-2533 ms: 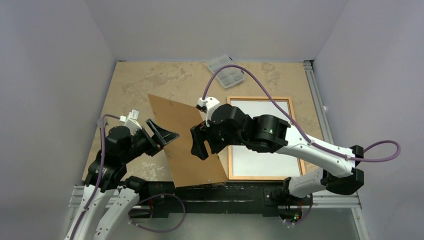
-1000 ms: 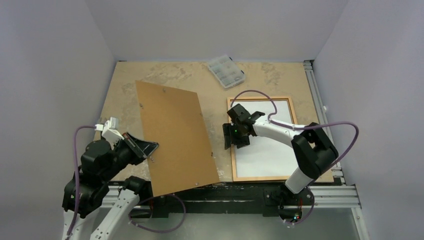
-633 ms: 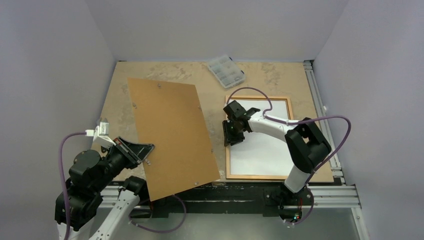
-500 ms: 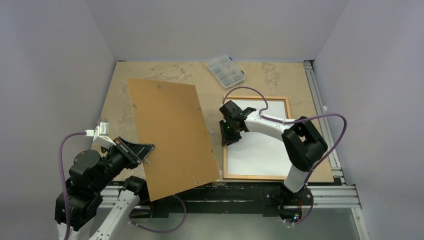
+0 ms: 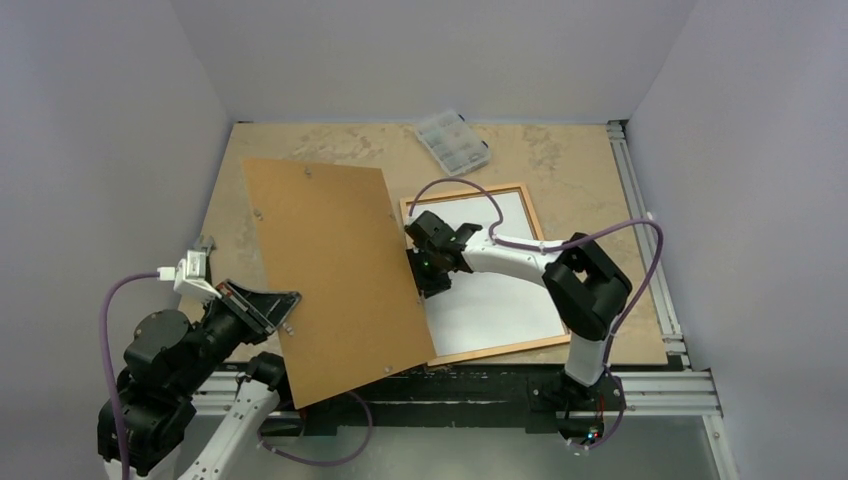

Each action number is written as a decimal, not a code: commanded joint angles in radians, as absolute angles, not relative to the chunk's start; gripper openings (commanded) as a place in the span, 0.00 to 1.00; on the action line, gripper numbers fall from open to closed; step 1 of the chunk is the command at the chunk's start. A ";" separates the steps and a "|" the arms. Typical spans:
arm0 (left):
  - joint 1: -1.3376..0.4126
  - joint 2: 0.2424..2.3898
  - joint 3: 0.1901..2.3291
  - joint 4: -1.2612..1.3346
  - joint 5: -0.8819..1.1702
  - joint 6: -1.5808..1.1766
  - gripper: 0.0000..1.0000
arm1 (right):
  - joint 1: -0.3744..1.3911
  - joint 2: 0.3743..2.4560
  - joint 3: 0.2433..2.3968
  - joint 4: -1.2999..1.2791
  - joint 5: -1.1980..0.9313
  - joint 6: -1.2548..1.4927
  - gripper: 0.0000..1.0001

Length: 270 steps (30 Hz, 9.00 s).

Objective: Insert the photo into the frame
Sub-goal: Move the photo frame to the center of the board, then adjust the photo frame item, then place the photo frame item in the photo frame.

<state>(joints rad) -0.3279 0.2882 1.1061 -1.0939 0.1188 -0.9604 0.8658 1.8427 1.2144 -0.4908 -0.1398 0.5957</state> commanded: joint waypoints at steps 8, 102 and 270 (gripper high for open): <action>-0.329 0.289 1.180 -1.026 0.127 -0.951 0.00 | 0.726 1.570 1.143 -0.457 -0.210 0.609 0.65; -0.329 0.426 0.762 -0.602 0.383 -1.005 0.00 | 0.241 1.665 0.983 -0.426 -0.376 0.375 0.73; -0.316 1.530 0.360 1.028 0.624 -1.256 0.00 | 0.143 1.449 0.678 -0.370 -0.463 0.430 0.45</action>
<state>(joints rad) -0.2932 1.5345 0.3508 0.9276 0.6388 -1.2896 0.1337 1.4361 0.6846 -0.4026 -0.4419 0.4267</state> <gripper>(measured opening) 0.022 0.455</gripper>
